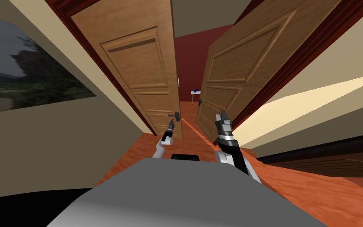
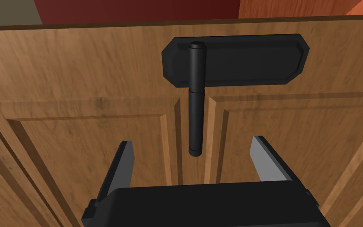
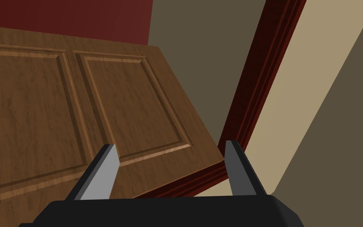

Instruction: Push the door open

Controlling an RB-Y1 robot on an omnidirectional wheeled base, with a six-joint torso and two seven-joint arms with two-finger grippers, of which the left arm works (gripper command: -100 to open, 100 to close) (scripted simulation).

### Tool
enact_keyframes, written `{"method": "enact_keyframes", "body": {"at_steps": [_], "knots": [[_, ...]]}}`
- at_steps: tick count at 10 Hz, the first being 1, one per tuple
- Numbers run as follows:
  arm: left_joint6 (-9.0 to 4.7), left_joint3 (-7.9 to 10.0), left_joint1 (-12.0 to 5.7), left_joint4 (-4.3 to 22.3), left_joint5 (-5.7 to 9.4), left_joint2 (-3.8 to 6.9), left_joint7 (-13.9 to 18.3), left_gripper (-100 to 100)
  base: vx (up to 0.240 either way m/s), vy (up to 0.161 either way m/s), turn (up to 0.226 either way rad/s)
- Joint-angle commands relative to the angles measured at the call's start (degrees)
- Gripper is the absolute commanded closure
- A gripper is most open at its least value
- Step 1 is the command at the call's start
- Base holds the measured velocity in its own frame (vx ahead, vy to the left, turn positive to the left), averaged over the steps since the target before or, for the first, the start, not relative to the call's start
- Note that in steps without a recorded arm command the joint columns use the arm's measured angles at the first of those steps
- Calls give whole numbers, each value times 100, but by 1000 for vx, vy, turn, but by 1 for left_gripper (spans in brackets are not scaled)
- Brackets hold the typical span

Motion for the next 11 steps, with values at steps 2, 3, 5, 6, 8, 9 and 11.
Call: {"method": "enact_keyframes", "body": {"at_steps": [2, 3, 5, 6, 8, 9, 11], "knots": [[50, -15, -84, 166, 58, -53, -28, -100, 15, 209, -89], [11, -20, -63, 152, 47, -28, -10, -100, 9, 94, -24], [-17, 14, -103, 223, 46, 46, 5, -100, 144, 12, -28], [-30, 28, -117, 248, 45, 59, 12, -100, 220, 8, -19], [-56, 58, -147, 302, 41, 62, 26, -100, 196, -25, -20], [-69, 73, -161, 328, 40, 51, 33, -100, 201, -28, -22], [-100, 107, -196, 390, 36, -14, 49, -100, 220, -9, -29]]}}
